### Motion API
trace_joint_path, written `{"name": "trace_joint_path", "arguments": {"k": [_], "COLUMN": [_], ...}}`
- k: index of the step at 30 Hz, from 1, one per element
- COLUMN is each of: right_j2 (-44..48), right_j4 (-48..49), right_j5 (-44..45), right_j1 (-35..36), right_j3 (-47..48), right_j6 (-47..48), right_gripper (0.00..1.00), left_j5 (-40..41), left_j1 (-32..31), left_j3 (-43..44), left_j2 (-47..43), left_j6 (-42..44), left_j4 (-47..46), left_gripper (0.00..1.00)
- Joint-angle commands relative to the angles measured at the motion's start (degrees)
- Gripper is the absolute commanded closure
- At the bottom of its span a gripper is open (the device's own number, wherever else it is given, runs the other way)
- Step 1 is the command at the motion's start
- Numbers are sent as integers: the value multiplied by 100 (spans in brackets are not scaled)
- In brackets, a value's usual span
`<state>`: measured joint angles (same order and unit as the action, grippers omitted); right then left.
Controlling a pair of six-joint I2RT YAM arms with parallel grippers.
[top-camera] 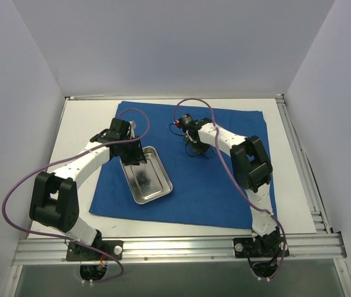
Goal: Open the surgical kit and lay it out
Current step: Place the medical item in the surgical kit.
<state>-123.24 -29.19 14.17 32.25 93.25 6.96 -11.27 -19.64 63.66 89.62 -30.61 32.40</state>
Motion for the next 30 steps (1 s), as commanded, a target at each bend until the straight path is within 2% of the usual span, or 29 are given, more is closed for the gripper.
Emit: {"name": "trace_joint_path", "arguments": {"k": [1,4,8,10,13,18,23,30], "right_j2": [-95,-148,-139,-121,-60,195,1062,2365], "right_j4": [-236,-254,-201,-192,-157,-34,378,950], "right_j5": [112,138,129,138,165,86,-134,-564], "right_j1": [18,1,-8,-8,-8,-8,-61,-272], "right_j3": [202,255,281,290,290,246,-17,-852], "right_j6": [-10,-28,-54,-63,-81,-151,-397,-862], "right_gripper": [91,89,77,74,63,58,53,48], "left_j5": [-174,-191,-253,-271,-306,-157,45,265], "left_j1": [65,92,109,109,109,109,109,92], "left_j3": [217,182,217,226,217,305,454,788], "left_j2": [2,2,125,196,266,345,424,758], "left_j6": [90,99,117,99,99,99,90,55], "left_j4": [3,-23,64,91,100,292,512,864], "left_gripper": [55,55,55,55,55,55,55,55]}}
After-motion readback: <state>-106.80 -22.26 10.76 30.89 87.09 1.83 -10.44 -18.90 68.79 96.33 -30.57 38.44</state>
